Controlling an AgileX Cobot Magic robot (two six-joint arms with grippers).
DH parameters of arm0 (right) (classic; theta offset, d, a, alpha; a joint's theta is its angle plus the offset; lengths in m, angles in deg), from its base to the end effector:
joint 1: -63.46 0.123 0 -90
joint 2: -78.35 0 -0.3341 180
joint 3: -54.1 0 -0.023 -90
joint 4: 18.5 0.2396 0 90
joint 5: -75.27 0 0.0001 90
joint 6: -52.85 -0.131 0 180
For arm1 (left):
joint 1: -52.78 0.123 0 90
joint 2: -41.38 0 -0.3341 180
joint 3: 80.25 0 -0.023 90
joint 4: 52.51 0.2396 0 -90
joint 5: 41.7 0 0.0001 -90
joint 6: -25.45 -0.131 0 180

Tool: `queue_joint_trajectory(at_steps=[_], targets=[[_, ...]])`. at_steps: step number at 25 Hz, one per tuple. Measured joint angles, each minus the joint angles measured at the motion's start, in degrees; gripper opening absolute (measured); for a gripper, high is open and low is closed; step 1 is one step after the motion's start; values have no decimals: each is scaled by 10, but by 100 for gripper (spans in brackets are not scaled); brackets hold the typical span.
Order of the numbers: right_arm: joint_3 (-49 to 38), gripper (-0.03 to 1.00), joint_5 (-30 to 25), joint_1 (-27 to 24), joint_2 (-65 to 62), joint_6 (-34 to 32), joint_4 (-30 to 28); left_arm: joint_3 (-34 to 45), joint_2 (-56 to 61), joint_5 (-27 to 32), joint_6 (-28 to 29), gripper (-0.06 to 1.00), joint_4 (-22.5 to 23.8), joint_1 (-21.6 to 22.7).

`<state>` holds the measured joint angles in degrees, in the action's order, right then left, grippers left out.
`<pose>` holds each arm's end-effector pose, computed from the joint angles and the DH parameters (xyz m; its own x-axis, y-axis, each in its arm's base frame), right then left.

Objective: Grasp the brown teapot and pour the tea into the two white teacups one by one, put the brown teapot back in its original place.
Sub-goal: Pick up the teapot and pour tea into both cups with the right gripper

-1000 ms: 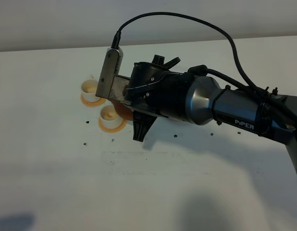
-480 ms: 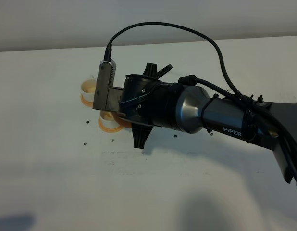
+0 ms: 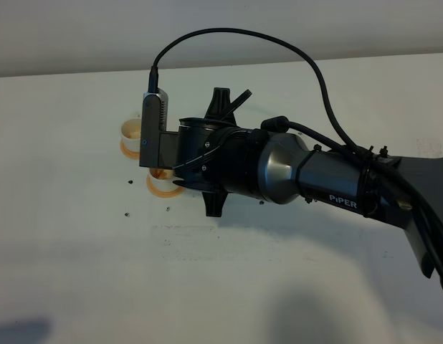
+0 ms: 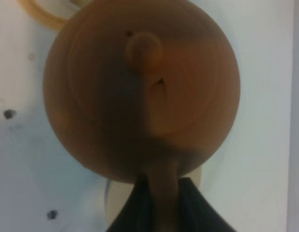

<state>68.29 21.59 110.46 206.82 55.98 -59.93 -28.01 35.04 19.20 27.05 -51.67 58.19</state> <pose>0.3742 0.2989 0.2030 -0.2982 -0.9536 -0.0404 -0.7513 0.2607 -0.6063 -0.0256 -0.0007 0.2399 -0.4876 -0.0671 -0.8705 -0.1155 0.9932 -0.0118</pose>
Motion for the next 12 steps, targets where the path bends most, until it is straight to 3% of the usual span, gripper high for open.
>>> queue_joint_trajectory(at_steps=[12], targets=[[0, 9, -3, 1, 0, 0, -20, 0, 0, 0, 0, 29, 0, 0]])
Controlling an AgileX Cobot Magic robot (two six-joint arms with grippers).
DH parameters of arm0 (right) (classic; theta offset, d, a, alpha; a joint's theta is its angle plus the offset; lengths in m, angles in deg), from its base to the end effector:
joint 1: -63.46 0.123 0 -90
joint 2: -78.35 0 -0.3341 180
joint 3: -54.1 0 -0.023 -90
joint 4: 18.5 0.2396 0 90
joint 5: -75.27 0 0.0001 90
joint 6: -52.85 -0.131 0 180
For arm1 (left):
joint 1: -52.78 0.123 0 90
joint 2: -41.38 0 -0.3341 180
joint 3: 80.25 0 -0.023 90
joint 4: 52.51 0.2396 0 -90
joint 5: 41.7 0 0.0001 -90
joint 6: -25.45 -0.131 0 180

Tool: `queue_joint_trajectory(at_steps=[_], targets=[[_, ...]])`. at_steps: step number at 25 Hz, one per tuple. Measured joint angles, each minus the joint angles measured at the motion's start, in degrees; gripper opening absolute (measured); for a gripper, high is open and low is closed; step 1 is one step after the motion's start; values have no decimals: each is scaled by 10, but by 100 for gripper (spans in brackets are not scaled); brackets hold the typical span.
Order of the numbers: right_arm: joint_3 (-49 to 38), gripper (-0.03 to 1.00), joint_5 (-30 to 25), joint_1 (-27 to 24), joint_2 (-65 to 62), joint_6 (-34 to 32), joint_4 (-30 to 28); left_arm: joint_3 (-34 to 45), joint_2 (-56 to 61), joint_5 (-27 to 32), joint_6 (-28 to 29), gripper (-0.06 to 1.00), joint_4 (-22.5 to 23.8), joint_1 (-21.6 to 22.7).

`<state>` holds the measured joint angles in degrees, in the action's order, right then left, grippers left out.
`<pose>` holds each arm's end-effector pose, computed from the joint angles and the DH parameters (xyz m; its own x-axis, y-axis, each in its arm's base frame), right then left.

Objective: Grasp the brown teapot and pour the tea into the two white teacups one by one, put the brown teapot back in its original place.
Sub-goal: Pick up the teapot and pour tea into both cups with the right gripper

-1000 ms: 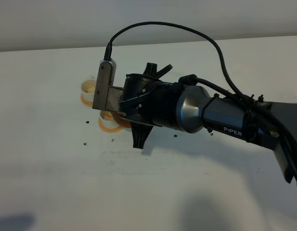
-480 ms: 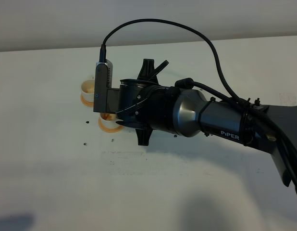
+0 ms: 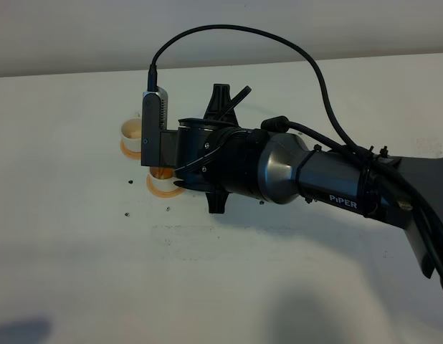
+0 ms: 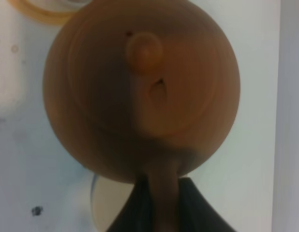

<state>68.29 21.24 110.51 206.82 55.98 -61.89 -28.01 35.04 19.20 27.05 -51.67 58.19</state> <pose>0.3764 0.2973 0.2051 -0.2869 -0.9577 -0.0220 -0.7411 0.2364 -0.6283 -0.0256 -0.0007 0.2399 -0.4876 -0.0671 -0.8705 -0.1155 0.9932 -0.0118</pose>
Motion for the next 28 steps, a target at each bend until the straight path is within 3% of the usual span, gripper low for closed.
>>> queue_joint_trajectory(at_steps=[28], targets=[[0, 9, -21, 0, 0, 16, -22, 0, 0, 0, 0, 29, 0, 0]])
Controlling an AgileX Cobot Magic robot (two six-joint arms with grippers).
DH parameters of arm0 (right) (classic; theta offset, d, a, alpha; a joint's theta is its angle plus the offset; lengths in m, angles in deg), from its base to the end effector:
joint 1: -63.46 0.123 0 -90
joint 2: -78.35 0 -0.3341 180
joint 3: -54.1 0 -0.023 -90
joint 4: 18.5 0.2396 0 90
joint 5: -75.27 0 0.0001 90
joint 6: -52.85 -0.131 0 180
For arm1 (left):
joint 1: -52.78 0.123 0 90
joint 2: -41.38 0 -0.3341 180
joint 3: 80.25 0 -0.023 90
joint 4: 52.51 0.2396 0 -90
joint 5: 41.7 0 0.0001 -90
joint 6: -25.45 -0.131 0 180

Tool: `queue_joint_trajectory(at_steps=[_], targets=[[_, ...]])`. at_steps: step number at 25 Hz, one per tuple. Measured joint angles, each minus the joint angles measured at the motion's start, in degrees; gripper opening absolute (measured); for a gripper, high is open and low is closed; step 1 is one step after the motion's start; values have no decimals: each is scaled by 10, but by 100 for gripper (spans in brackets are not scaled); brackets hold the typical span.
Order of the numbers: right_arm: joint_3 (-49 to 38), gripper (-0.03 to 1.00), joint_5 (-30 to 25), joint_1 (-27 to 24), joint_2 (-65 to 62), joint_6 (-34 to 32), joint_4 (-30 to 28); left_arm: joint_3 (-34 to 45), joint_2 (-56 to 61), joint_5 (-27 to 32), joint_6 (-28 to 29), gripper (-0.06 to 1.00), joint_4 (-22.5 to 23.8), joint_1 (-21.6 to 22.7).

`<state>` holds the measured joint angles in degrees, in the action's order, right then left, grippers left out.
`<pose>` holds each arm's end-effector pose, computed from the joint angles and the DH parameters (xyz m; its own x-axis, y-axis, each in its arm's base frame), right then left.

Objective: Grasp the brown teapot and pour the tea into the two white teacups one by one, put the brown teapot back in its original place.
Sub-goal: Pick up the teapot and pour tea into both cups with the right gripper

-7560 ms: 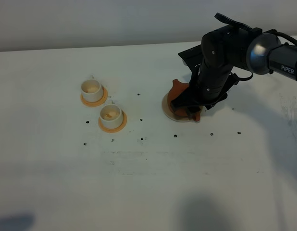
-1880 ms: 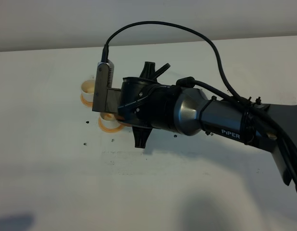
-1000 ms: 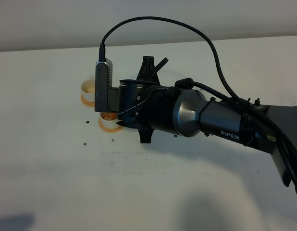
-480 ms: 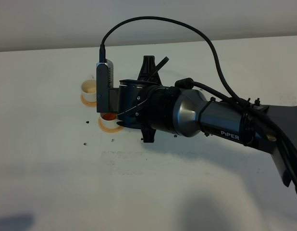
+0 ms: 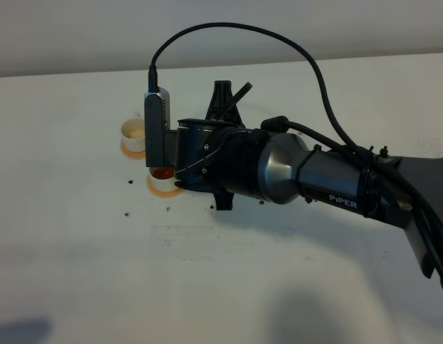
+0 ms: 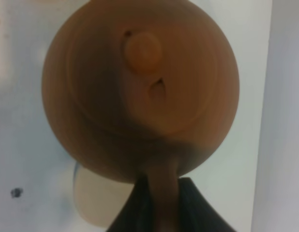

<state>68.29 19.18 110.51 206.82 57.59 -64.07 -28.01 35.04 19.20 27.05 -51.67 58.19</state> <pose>0.3777 0.2918 0.2076 -0.2733 -0.9611 0.0391 -0.7376 0.1833 -0.6499 -0.0256 -0.0007 0.2399 -0.4876 -0.0671 -0.8705 -0.1155 0.9932 -0.0118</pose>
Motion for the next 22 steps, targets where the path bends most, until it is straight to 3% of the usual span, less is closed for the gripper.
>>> queue_joint_trajectory(at_steps=[22], targets=[[0, 9, -8, 3, 0, 29, -7, 0, 0, 0, 0, 29, 0, 0]])
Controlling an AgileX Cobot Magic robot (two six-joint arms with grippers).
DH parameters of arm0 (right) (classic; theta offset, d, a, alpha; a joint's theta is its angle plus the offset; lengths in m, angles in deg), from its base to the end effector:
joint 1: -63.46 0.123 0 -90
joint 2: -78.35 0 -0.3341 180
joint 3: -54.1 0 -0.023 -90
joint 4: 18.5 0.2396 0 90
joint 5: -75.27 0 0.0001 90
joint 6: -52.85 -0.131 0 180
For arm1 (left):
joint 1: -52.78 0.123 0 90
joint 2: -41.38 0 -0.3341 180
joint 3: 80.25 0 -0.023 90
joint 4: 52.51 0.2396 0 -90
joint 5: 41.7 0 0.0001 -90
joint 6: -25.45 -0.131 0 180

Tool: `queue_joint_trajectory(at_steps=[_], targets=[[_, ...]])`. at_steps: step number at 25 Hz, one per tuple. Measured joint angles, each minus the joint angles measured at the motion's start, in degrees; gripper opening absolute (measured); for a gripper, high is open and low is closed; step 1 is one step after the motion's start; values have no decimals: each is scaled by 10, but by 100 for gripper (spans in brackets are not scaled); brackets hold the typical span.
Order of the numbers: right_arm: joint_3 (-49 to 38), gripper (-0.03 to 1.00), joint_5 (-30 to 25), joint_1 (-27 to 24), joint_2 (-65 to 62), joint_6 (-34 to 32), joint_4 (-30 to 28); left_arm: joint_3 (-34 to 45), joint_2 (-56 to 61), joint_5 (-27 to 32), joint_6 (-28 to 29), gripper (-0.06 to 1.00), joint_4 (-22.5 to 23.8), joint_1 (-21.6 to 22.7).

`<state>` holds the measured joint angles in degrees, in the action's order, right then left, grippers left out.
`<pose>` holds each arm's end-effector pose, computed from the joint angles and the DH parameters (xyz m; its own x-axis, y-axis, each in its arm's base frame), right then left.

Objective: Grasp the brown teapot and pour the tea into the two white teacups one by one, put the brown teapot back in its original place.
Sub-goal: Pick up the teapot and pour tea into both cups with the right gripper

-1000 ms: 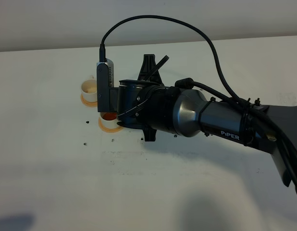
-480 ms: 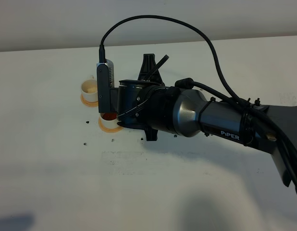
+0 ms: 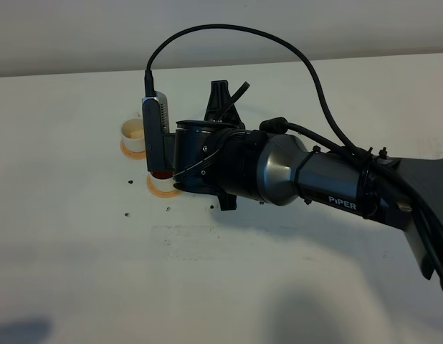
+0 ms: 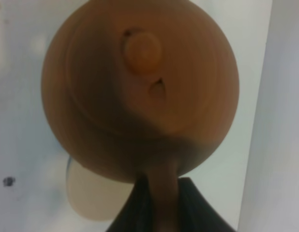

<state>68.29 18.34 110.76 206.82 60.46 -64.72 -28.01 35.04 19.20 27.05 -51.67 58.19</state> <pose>0.3767 0.2913 0.2084 -0.2368 -0.9676 0.0876 -0.7478 0.1240 -0.6523 -0.0256 -0.0007 0.2399 -0.4876 -0.0671 -0.8705 -0.1155 0.9932 -0.0118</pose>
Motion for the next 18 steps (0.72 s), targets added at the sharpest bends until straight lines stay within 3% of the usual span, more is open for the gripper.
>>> queue_joint_trajectory(at_steps=[18], targets=[[0, 9, 0, 3, 0, 8, -17, 0, 0, 0, 0, 29, 0, 0]])
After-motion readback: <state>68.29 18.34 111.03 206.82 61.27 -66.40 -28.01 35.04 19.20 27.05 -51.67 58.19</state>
